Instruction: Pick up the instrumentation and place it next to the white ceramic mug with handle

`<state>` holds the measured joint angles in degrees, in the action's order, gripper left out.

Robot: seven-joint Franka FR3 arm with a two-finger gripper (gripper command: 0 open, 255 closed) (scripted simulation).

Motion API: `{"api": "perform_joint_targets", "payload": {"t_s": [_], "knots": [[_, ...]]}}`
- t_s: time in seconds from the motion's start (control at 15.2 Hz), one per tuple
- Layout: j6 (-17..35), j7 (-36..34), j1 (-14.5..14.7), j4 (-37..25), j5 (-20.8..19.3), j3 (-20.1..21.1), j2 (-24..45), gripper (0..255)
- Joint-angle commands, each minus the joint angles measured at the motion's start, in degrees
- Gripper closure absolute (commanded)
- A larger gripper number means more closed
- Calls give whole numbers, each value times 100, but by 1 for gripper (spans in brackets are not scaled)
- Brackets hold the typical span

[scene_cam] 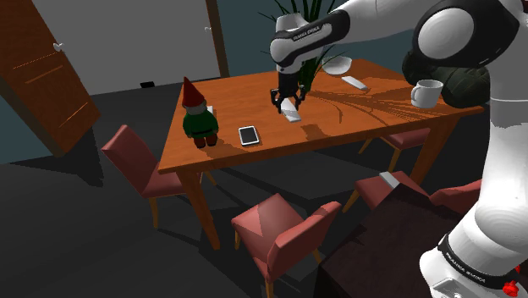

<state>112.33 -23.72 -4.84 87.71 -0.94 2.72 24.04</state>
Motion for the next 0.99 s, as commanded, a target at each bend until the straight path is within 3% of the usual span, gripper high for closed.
{"api": "perform_joint_targets", "payload": {"t_s": [0.0, 0.92], "knots": [[-156, 9, -5, -129, 3, -1, -25, 255], [-1197, 12, 3, -1091, 9, 4, -104, 255]]}}
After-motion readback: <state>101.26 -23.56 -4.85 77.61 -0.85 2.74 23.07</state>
